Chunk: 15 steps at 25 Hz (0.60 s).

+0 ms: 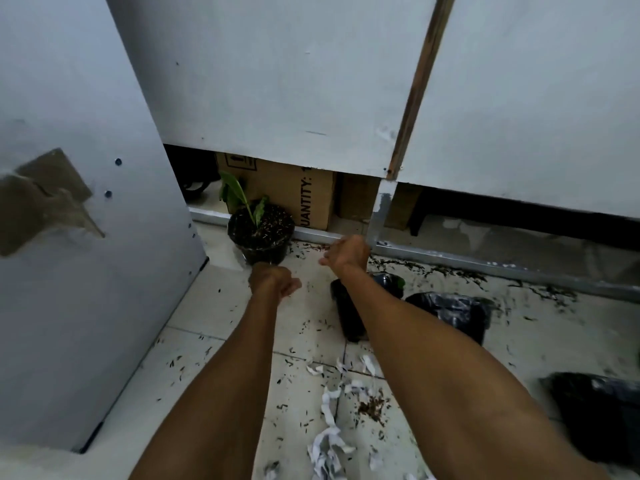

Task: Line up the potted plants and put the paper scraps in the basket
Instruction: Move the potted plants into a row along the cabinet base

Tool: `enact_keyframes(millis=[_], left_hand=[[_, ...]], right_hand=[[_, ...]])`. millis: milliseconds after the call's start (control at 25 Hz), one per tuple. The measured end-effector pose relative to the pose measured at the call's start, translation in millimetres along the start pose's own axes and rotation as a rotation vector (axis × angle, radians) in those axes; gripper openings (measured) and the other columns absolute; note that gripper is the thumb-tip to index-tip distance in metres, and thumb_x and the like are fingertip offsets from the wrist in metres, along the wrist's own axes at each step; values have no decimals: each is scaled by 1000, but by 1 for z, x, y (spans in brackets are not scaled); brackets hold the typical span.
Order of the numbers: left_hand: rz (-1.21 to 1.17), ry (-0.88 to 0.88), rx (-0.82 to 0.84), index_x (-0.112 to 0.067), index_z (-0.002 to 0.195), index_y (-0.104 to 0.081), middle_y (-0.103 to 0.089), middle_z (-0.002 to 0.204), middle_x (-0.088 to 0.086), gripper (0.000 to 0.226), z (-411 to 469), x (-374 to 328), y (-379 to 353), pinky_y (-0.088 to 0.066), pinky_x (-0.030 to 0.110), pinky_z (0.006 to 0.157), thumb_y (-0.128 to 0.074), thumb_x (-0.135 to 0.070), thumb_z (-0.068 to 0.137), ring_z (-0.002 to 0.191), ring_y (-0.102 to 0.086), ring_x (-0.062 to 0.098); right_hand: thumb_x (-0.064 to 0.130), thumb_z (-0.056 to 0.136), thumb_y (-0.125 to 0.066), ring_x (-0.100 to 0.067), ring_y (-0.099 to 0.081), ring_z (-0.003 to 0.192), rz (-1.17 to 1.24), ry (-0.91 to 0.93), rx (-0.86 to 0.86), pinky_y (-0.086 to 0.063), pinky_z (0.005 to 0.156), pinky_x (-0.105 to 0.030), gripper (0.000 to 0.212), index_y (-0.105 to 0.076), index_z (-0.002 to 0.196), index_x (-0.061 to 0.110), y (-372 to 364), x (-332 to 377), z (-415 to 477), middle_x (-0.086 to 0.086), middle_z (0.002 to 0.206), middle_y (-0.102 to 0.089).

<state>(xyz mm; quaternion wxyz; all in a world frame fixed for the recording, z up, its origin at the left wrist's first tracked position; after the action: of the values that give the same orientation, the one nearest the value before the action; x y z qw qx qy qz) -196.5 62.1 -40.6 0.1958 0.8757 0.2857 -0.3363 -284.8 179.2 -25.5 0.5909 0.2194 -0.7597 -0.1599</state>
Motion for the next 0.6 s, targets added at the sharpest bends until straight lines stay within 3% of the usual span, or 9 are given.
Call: enact_keyframes(millis=[80,160,200,240,320,400,480,560,600], left_hand=[[97,-14,131,3,132,-52,-67,109,22,35,-13,9,-14,-49,22,33,-42,5,99,68,-61,23],[181,-33,175,2,133,-52,-60,88,18,35,-31,14,-31,-53,30,45,-46,-4,98,66,-57,24],[183,-31,172,2,133,-51,-59,89,17,38,-32,16,-37,-53,34,54,-49,-14,99,71,-59,27],[174,-12,170,0,136,-48,-60,101,18,45,-35,17,-42,-52,37,61,-51,-26,99,82,-63,30],[201,24,168,-3,143,-42,-56,131,20,65,-37,18,-52,-52,38,59,-51,-46,95,107,-63,36],[213,78,178,0,144,-40,-52,140,20,73,-38,23,-61,-52,36,58,-53,-51,93,116,-61,35],[221,105,239,6,136,-44,-58,126,20,65,-44,27,-68,-54,33,57,-53,-44,96,99,-66,31],[203,146,263,6,118,-50,-59,96,17,48,-45,31,-67,-52,28,43,-53,-36,96,71,-60,26],[192,166,281,5,114,-50,-56,87,16,43,-44,31,-65,-52,27,42,-54,-33,94,66,-57,25]], right_hand=[[15,94,-59,-29,-66,101,-117,11,-107,-52,79,-27,20,-70,106,3,33,4,-7,-15,107,-69],[22,94,-62,-30,-67,101,-247,21,-237,-51,75,-30,24,-70,108,5,73,1,-19,-15,110,-69],[25,93,-64,-30,-67,103,-296,-18,-266,-52,76,-32,26,-70,108,5,87,-4,-23,-15,113,-69],[27,92,-65,-30,-67,105,-378,-50,-257,-52,76,-32,29,-70,109,5,97,-12,-27,-14,116,-69],[28,92,-63,-28,-68,104,-443,-161,-140,-53,75,-30,31,-69,111,5,109,-32,-24,-13,118,-68],[29,91,-60,-30,-70,96,-396,-256,6,-59,79,-34,35,-66,114,3,109,-47,-20,-14,115,-68],[29,91,-59,-34,-70,85,-314,-311,116,-63,77,-44,36,-62,112,0,111,-50,-21,-16,101,-66],[28,91,-59,-34,-63,71,-228,-365,130,-63,75,-48,27,-56,100,2,112,-50,-20,-14,80,-55],[28,90,-59,-33,-59,66,-200,-393,124,-63,74,-48,26,-53,96,3,112,-51,-17,-12,75,-51]])
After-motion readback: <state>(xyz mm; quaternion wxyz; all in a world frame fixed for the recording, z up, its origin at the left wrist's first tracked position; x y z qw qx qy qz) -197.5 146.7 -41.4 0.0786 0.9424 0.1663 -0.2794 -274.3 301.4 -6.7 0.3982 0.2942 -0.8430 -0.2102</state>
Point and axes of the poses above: each hand's wrist, its own z-axis towards the middle knuckle, its own y-axis out of the back of the hand, x = y × z, the point moved 3 cm from there along z, towards the middle knuckle
